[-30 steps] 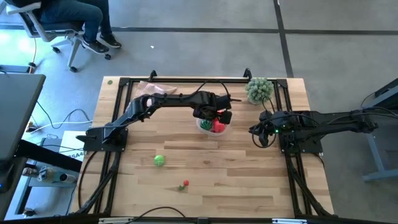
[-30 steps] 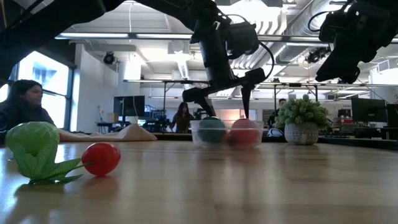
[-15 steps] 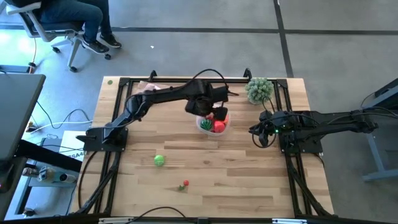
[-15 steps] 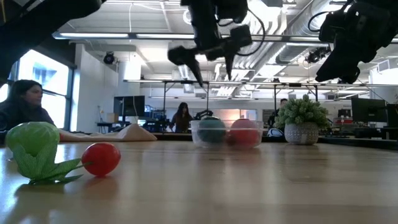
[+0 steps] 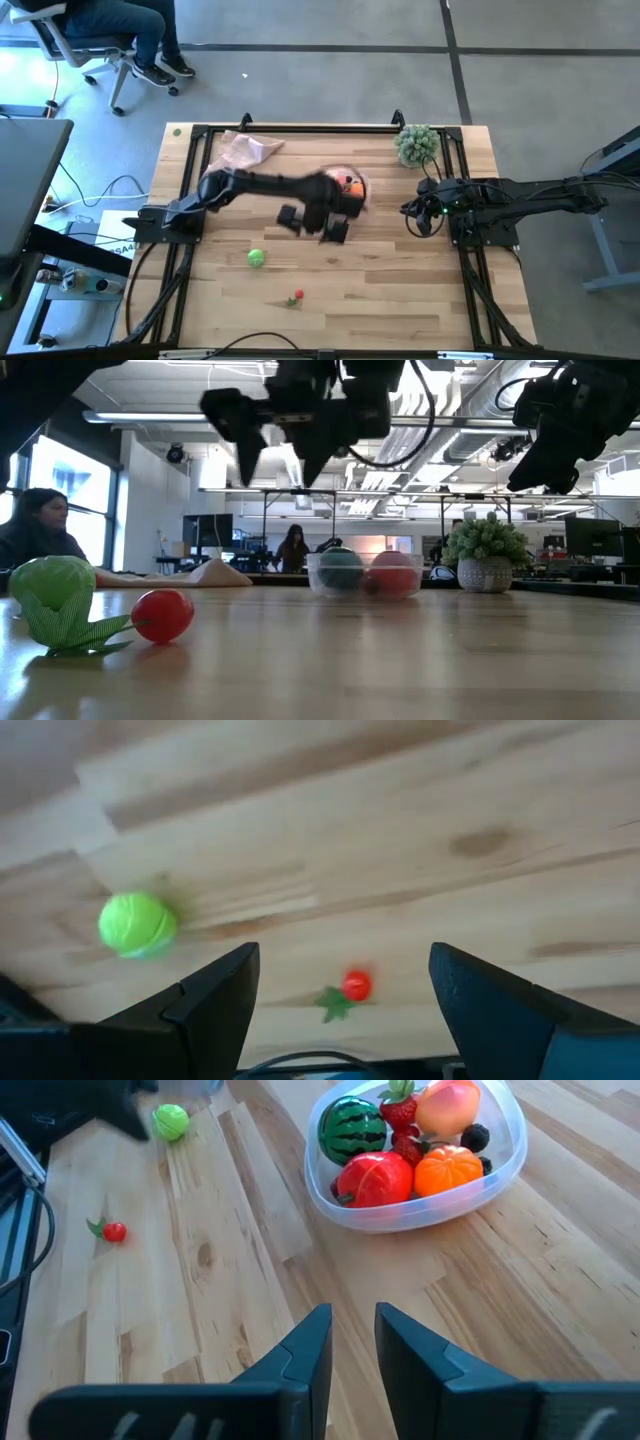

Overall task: Pick and placing Produce into tupperware
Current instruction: Put the cherry into the transparent bin

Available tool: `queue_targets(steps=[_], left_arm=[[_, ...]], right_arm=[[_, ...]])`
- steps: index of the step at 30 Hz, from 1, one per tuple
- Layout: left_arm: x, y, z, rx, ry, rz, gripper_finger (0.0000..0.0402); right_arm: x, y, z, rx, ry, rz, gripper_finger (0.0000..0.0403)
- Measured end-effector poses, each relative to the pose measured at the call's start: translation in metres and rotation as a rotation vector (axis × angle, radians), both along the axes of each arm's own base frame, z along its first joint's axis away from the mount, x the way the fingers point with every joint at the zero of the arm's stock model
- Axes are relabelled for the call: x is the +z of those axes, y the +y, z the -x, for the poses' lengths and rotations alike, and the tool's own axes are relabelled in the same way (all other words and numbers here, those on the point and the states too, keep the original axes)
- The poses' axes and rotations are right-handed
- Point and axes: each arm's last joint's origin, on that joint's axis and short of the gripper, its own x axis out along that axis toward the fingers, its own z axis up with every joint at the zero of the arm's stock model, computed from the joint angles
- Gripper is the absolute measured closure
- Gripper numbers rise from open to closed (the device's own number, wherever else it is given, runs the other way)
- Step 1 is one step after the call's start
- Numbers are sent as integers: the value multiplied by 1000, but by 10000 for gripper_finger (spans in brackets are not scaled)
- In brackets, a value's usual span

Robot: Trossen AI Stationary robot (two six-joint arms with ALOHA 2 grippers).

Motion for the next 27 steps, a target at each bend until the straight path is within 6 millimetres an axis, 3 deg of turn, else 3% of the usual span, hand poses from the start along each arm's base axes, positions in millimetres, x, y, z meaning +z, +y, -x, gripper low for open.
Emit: queue_targets(steps=[5,11,16,22,27], left_arm=[[-18,-37,5,-24,90,-57,119],[-20,-65,7,20,112,-172,119],[-2,-84,16,50,61,-269,119],[24,-93,28,93,-25,-383,119],[24,-93,34,76,-18,-392,119]], right_arm=[[0,0,0,0,0,0,331],[0,0,0,0,0,0,331],[0,0,0,0,1,0,331],[0,0,0,0,0,0,331],[0,0,0,0,0,0,331]])
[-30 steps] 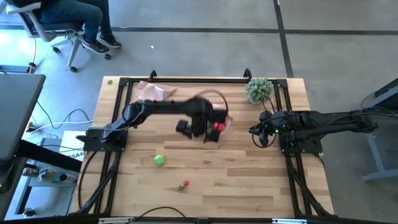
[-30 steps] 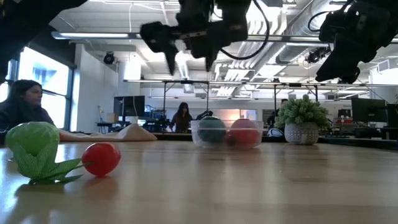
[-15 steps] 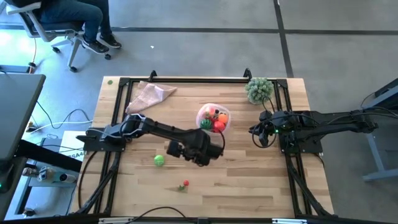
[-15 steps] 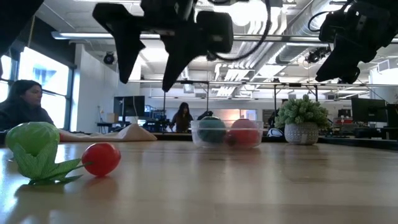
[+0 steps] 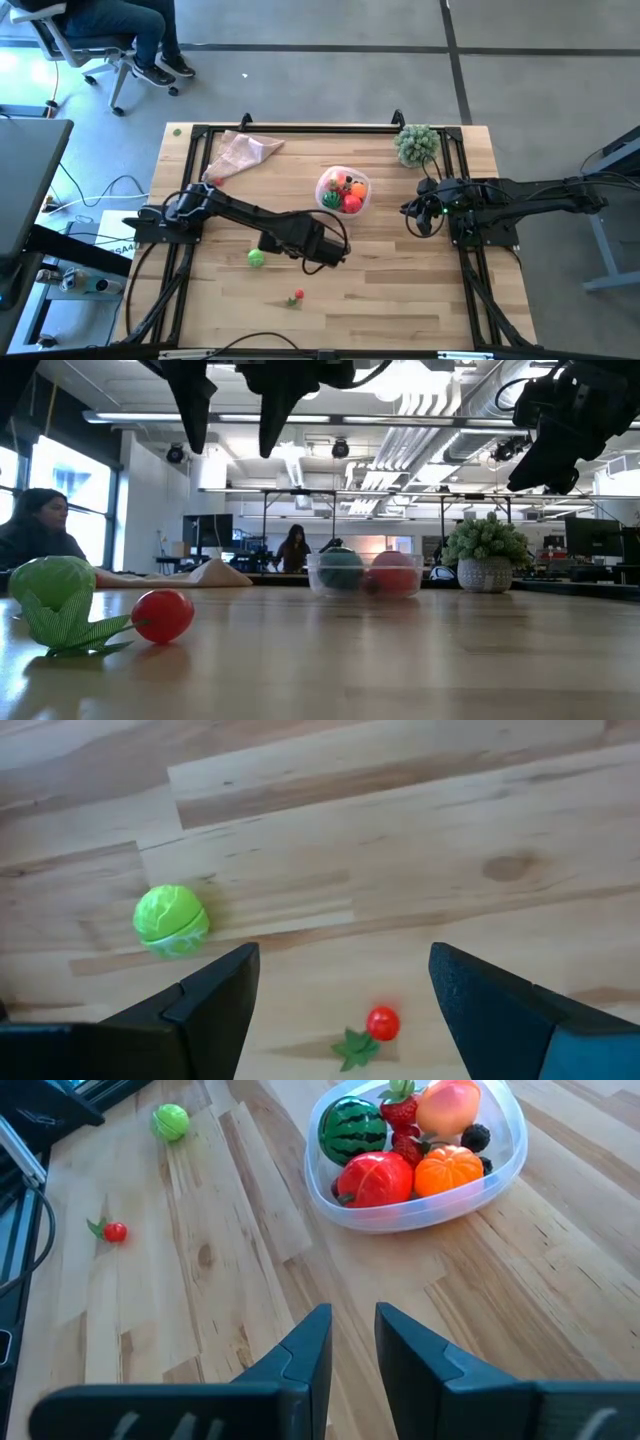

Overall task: Pick and placing Produce into tupperware
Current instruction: Put the cherry into the transparent bin

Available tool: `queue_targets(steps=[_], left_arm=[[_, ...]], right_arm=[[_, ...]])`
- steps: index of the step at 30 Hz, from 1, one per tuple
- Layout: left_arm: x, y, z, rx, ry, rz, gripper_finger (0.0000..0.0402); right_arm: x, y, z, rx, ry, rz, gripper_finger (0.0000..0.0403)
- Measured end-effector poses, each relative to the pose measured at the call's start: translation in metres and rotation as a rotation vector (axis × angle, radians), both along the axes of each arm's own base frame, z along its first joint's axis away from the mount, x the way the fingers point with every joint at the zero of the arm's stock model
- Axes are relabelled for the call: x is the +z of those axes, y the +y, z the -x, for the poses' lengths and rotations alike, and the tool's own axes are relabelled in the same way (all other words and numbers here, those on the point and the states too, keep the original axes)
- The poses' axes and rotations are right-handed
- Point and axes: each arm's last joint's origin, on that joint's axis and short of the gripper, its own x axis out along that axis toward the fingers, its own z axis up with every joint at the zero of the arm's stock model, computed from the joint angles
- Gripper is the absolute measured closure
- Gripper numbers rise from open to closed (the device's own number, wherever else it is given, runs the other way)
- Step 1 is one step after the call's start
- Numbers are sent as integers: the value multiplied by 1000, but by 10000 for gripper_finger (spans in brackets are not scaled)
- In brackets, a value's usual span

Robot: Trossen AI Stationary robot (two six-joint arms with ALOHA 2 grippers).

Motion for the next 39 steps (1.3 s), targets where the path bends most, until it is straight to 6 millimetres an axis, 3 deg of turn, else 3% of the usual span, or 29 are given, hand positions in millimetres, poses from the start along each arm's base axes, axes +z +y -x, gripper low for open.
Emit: queue_targets(steps=[8,16,24,39], left_arm=[[1,-17,17,-100,6,-1,119],[12,-36,57,-177,-35,-40,119],[-6,-56,85,-216,-153,42,119],[-48,-74,71,-172,-330,195,119]], right_arm=[[0,0,0,0,0,0,331],[0,0,0,0,0,0,331],[0,0,0,0,-1,0,331],[0,0,0,0,0,0,331]])
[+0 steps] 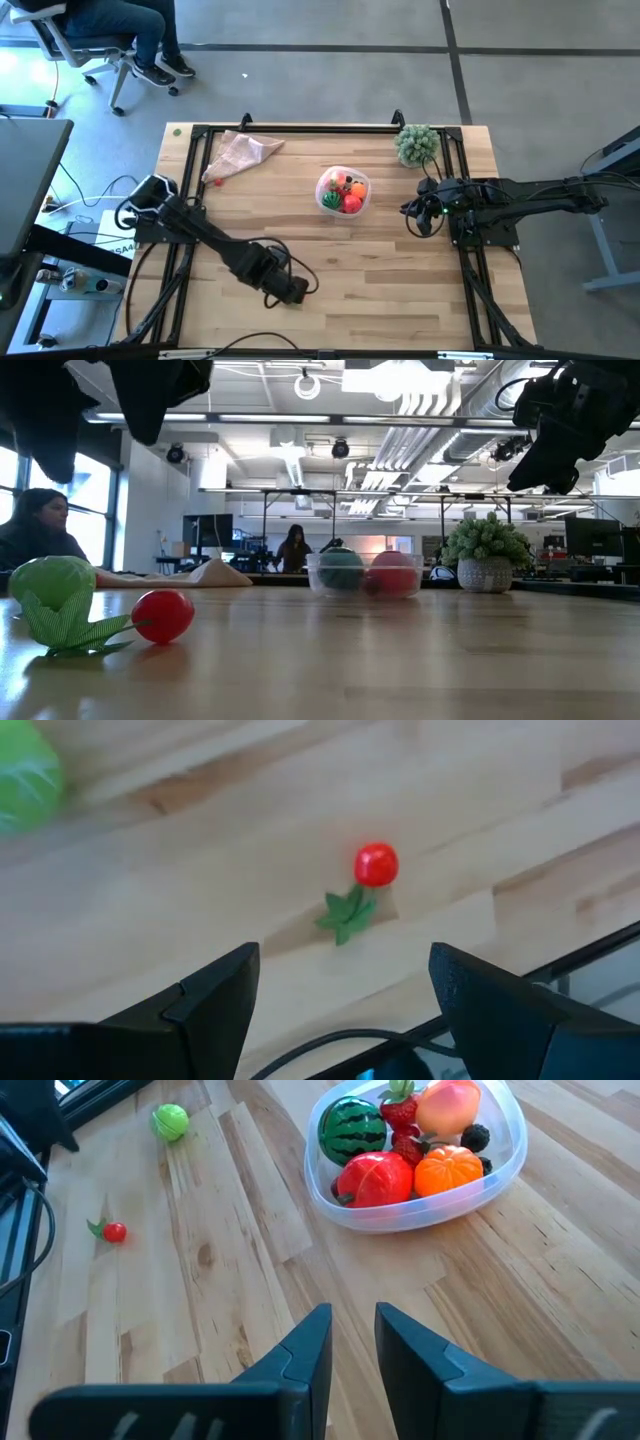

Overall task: Pick and placing Produce into tupperware
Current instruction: Put the cherry into the transparent bin

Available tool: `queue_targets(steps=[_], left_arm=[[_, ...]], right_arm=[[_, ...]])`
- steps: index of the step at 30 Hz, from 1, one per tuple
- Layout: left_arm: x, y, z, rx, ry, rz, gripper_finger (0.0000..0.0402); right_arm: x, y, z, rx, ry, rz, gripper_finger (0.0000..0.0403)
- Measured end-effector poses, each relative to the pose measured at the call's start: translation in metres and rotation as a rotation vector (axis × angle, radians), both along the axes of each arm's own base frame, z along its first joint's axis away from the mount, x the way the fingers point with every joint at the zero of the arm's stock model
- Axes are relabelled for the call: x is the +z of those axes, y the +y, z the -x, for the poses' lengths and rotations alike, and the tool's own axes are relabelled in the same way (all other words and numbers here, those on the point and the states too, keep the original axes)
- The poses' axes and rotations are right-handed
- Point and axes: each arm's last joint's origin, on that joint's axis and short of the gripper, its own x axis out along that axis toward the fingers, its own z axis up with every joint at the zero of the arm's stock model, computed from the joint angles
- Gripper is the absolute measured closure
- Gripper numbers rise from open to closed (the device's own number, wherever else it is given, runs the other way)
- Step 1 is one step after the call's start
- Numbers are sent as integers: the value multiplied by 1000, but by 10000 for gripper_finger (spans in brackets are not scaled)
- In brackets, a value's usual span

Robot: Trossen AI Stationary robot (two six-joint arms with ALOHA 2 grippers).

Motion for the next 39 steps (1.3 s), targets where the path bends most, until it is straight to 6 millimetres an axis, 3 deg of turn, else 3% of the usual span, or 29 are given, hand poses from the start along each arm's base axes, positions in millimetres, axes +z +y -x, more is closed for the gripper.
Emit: queue_targets(steps=[9,23,39], left_arm=[[-31,4,-25,-31,27,123,119],[-56,7,-45,-18,-6,114,119],[-78,12,-50,-8,73,148,119]], right_arm=[[0,0,0,0,0,0,331],[0,0,0,0,-1,0,331],[-2,0,-2,0,17,0,331]])
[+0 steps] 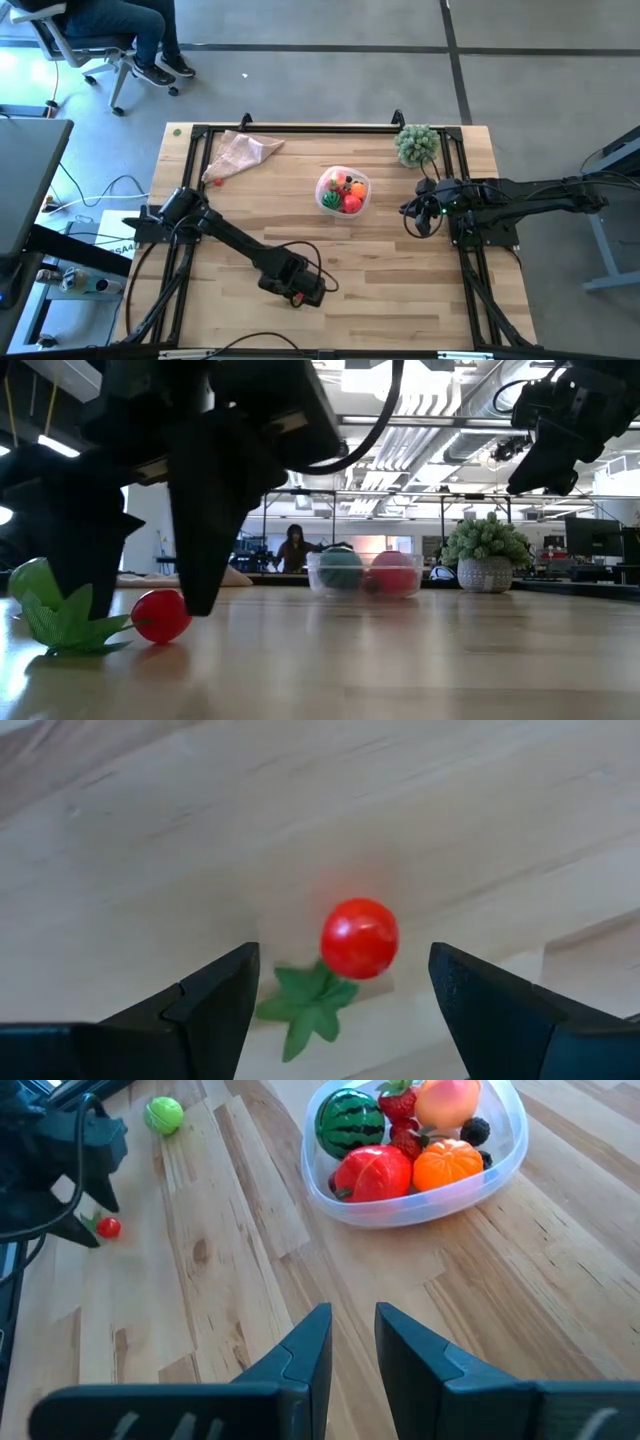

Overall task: Pick and placing Produce into tupperware
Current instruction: Put the cherry into the transparent bin

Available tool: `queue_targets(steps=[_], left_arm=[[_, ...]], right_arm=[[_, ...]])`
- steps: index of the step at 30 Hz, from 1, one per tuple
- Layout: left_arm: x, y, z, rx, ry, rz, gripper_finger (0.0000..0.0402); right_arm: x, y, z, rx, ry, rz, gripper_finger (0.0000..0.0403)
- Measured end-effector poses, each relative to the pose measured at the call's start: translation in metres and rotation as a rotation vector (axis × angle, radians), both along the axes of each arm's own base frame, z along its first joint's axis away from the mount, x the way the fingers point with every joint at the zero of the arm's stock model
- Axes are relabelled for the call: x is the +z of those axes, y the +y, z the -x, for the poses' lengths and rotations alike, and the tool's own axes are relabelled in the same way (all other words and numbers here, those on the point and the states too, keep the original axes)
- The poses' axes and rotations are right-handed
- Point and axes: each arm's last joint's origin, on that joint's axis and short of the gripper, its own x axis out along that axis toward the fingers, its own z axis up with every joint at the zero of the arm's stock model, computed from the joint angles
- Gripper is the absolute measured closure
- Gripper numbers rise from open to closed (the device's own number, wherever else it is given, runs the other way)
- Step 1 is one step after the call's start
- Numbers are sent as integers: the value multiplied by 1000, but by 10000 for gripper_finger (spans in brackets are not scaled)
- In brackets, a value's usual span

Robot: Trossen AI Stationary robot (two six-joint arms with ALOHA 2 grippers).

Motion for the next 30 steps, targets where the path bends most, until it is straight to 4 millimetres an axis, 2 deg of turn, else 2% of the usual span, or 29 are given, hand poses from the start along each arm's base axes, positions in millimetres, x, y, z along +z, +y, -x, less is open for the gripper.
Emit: queue_targets(steps=[26,30], left_arm=[[-2,1,-1,12,-8,-39,119],[-2,1,-1,13,-7,-41,131]], right_arm=[[0,0,0,0,-3,0,331],[0,0,0,0,-3,0,331]])
